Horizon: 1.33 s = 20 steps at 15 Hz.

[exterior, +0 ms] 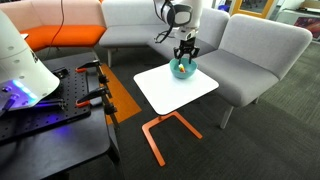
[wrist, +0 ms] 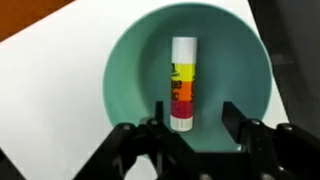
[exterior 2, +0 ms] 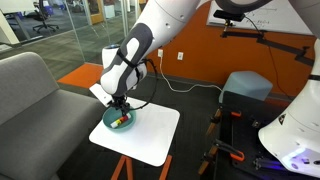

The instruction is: Remove the glue stick from the bowl

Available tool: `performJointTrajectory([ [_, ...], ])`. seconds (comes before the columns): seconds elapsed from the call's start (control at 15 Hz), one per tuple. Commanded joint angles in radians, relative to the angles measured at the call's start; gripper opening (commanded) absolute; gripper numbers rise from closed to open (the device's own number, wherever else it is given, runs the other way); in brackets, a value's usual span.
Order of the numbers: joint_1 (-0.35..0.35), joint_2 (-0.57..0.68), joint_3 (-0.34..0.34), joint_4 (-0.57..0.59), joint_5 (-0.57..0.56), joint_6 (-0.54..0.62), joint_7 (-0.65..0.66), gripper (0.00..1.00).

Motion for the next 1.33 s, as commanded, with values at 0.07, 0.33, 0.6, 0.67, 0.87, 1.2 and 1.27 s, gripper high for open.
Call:
performJointTrajectory([
  [0.07,0.017,0.019,-0.03,0.017,0.017,-0.034,0.051,0.69],
  [0.33,0.019,0.043,-0.037,0.023,0.016,-0.035,0.061,0.65],
  [0.6,0.01,0.08,-0.033,0.051,0.019,-0.046,0.08,0.6],
  [0.67,0.01,0.091,-0.033,0.06,0.017,-0.045,0.083,0.6],
  [0.87,0.014,0.121,-0.035,0.09,0.011,-0.032,0.078,0.28],
  [1.2,0.037,0.124,-0.066,0.112,-0.013,-0.042,0.085,0.08],
  [1.27,0.047,0.115,-0.081,0.108,-0.022,-0.048,0.09,0.08],
])
